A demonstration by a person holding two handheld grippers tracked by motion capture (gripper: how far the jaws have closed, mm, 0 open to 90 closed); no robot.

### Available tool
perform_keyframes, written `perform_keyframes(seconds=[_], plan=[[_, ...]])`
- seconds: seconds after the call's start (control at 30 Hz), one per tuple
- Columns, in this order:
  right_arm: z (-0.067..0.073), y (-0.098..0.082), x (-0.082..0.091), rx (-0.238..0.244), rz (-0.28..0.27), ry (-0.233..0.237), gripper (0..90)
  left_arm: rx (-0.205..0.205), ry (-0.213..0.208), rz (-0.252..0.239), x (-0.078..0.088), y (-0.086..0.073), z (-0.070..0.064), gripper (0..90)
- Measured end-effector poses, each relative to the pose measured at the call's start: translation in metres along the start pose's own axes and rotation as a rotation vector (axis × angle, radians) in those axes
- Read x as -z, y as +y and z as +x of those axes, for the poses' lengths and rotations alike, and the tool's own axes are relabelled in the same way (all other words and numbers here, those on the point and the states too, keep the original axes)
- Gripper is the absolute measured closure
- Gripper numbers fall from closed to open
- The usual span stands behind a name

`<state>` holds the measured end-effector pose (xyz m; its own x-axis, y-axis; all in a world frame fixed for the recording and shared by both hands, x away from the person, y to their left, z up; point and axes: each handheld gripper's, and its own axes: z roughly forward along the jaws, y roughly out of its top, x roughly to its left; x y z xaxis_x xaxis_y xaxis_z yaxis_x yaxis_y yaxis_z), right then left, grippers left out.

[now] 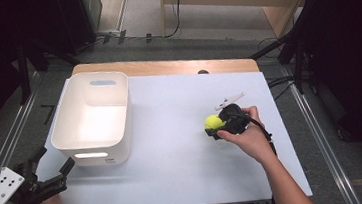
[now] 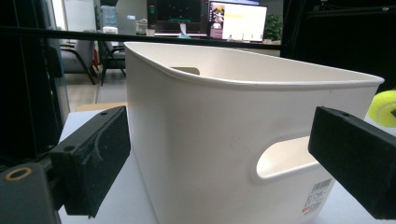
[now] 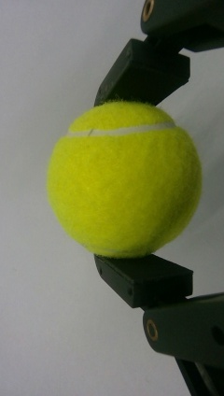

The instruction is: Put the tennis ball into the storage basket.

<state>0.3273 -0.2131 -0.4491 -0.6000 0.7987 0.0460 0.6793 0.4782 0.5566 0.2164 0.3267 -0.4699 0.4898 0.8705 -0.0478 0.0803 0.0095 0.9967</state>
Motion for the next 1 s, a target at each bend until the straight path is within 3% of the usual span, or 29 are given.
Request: perform_keyframes(seconds=[1.0], plan=[[0.016, 0.038, -0.001, 0.058, -0.023, 0.053, 24.0, -0.001, -0.002, -0.001, 0.0, 0.0, 0.0, 5.8]])
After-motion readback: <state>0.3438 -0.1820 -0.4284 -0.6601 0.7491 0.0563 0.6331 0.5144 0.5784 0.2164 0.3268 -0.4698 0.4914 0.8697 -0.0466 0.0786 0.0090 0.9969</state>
